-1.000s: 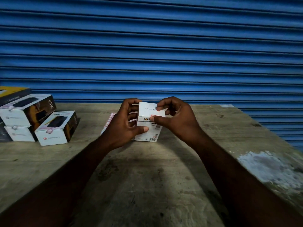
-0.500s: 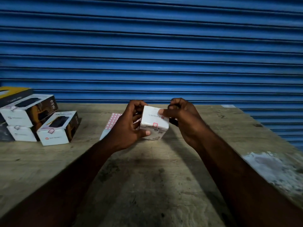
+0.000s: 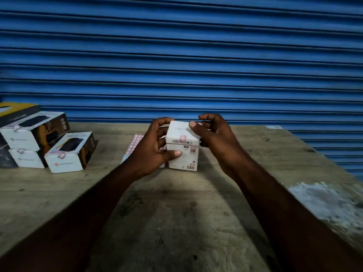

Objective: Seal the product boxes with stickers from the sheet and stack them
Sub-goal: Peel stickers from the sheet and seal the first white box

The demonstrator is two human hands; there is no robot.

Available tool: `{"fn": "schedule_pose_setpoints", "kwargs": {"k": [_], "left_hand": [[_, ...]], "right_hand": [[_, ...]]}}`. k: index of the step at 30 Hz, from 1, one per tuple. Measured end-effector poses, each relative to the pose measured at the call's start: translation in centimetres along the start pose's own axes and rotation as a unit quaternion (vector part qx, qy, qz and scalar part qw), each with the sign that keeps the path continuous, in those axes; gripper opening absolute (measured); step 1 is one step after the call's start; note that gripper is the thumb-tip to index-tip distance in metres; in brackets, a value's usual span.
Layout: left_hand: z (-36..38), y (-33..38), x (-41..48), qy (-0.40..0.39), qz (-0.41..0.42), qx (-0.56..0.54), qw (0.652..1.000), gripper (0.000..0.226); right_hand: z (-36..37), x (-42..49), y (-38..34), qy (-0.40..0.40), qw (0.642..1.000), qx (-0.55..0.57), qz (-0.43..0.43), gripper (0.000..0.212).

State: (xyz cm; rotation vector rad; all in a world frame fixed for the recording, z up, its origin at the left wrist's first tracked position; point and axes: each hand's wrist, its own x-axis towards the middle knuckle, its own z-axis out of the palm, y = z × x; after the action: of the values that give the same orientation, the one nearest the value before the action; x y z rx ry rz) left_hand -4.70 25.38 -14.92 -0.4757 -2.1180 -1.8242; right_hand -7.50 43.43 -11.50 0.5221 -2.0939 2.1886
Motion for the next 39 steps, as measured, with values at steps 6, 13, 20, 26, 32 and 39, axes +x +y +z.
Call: {"fn": "schedule_pose_setpoints", "kwargs": {"k": [6,13,20,26,32,39], "left_hand": [[-0.9,0.4,0.3,0.016,-0.045,-0.038,0.998,0.051],[0.3,0.7,0.4,0.117,0.018,0.098,0.988,0.053],[0.0,1.0,-0.2,0.109,0.087,0.345,0.928,0.074],[-0.5,0.3,-0.2,0.015,0.085,0.323,0.942,0.076],[0.3,0.9,-0.1,0.051,-0.018,0.025,0.998,0.068],[0.8,1.1,0.3,0.072,0.010,0.030,0.997,0.063]], "right_hand": [[0.6,-0.3,1.1,-0.004,0.985,-0.157,-0.077,0.055],[0.4,-0.4,1.2,-0.042,0.974,-0.189,-0.116,0.047],[0.4,-0.6,1.0,-0.058,0.983,-0.150,-0.091,0.034],[-0.1,-0.2,0.9,-0.050,0.981,-0.161,-0.098,0.035],[-0.2,-0.1,0.9,-0.032,0.946,-0.265,-0.186,0.044],[0.3,-0.4,1.8,-0.048,0.945,-0.258,-0.196,0.060]]}}
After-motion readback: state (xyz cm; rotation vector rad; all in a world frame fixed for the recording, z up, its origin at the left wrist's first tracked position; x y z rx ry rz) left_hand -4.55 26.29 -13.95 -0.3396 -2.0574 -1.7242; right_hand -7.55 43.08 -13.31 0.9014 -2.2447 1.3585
